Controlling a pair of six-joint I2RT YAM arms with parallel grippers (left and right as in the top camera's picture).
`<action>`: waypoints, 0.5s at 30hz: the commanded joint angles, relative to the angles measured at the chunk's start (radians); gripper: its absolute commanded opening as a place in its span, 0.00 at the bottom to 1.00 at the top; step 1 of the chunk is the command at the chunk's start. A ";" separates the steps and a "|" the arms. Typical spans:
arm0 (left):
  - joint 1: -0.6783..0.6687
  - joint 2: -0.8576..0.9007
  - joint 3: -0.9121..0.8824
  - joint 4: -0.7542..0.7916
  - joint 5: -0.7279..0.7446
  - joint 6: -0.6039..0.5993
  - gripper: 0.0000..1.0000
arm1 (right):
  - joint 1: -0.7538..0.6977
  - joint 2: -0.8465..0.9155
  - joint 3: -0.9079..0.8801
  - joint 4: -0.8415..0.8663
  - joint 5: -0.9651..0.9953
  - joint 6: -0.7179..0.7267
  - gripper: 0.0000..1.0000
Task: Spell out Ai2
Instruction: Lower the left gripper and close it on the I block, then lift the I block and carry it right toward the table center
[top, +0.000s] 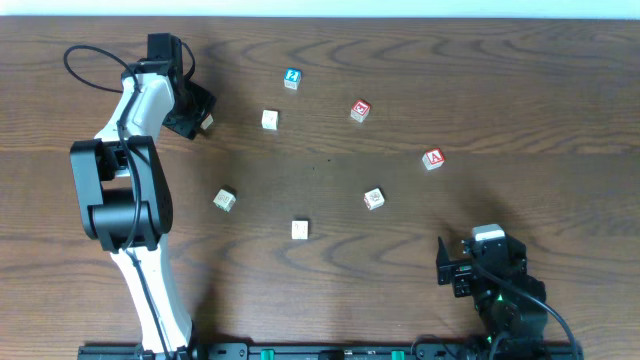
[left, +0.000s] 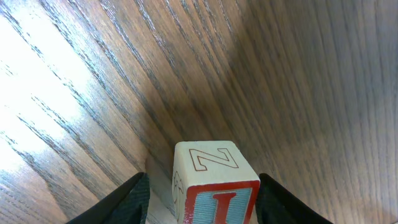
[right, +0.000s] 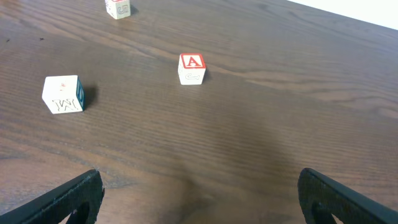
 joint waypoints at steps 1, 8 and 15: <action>0.003 0.014 0.015 -0.002 -0.020 0.004 0.54 | -0.014 -0.006 -0.003 0.002 -0.007 -0.013 0.99; 0.002 0.014 0.015 -0.002 -0.018 0.004 0.50 | -0.014 -0.006 -0.003 0.002 -0.007 -0.013 0.99; 0.002 0.014 0.015 -0.002 -0.018 0.004 0.43 | -0.014 -0.006 -0.003 0.002 -0.007 -0.013 0.99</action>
